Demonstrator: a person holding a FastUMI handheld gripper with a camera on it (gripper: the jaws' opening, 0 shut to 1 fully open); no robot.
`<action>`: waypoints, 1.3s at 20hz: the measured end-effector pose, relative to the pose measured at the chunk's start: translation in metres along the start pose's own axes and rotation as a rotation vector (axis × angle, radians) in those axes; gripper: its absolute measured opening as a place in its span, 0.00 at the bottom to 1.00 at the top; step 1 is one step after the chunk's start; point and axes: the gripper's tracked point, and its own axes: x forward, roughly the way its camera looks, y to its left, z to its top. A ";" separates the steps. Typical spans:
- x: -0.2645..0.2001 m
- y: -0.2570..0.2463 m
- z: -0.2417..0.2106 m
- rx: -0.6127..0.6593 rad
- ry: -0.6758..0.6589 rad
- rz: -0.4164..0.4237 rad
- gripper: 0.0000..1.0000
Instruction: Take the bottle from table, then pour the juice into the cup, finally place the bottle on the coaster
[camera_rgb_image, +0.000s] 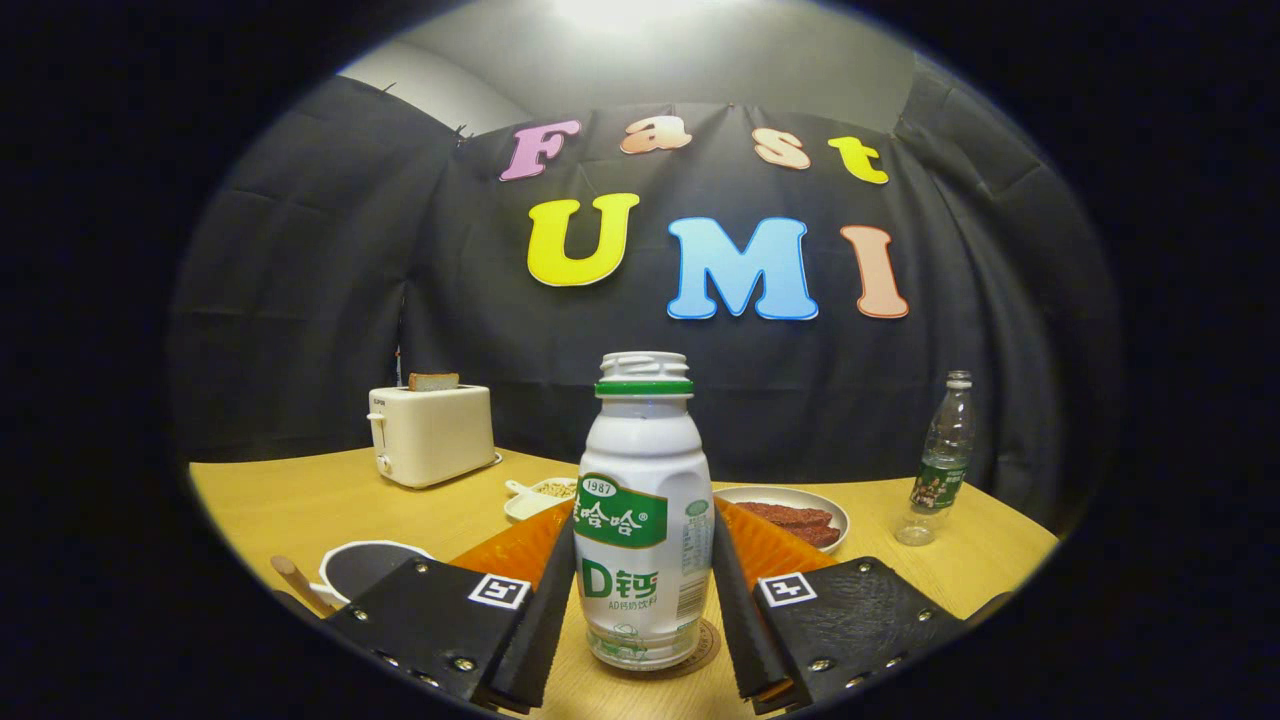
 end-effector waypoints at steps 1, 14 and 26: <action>0.004 0.000 -0.001 -0.011 -0.004 0.002 0.68; 0.011 -0.010 -0.021 0.002 -0.019 -0.012 0.68; -0.003 -0.013 -0.011 0.015 0.007 -0.063 0.93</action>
